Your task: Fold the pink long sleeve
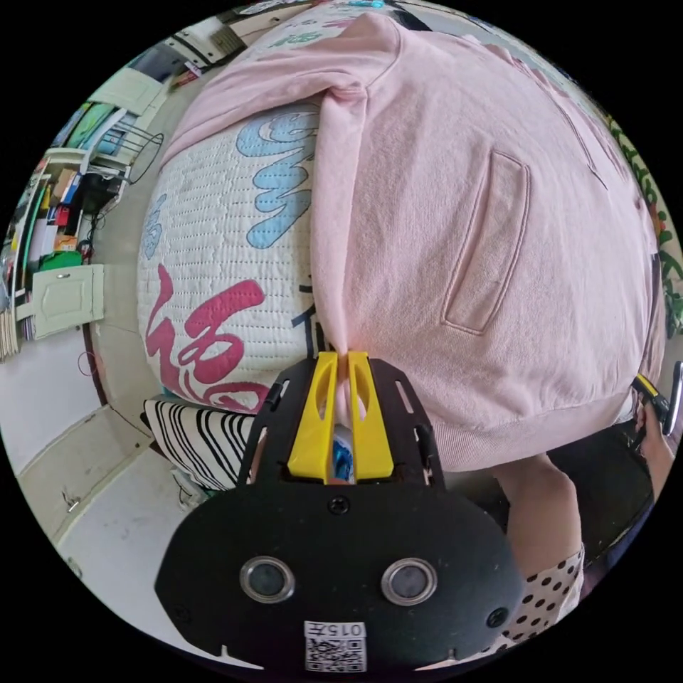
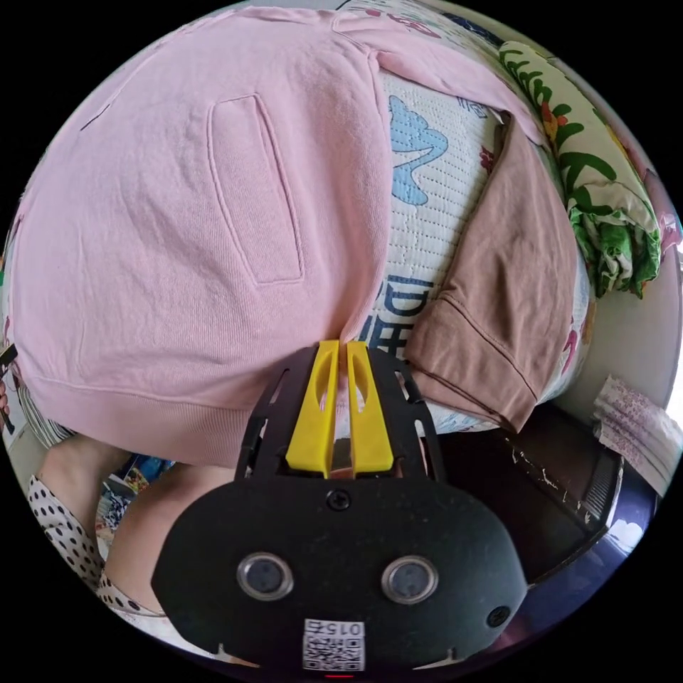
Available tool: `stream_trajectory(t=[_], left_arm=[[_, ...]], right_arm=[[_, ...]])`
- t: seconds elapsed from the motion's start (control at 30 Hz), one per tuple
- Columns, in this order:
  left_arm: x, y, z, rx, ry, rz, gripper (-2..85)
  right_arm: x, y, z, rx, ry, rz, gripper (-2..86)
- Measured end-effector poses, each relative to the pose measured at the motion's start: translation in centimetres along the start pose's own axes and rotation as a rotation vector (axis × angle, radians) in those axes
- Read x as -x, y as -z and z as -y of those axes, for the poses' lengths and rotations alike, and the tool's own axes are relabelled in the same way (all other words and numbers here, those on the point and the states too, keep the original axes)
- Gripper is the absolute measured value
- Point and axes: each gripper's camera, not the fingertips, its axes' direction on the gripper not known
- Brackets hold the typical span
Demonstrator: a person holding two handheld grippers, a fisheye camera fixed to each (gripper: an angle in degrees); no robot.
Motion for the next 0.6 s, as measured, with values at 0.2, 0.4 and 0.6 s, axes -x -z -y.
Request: stream_trajectory(t=[0.2,0.4,0.6], left_arm=[[-3.0,2.1,3.4,0.185,-0.131,-0.044,4.1],[-2.5,8.1,1.7,0.192,-0.073,0.036,8.4],[-13.6,16.3,3.8,-0.017,-0.121,0.086,9.8]], right_arm=[[-0.3,2.0,-1.9,0.01,-0.015,0.012,0.6],[-3.3,4.3,-4.8,-0.024,-0.011,0.152,0.8],[-7.8,6.4,-7.8,-0.05,-0.103,0.366,2.0]])
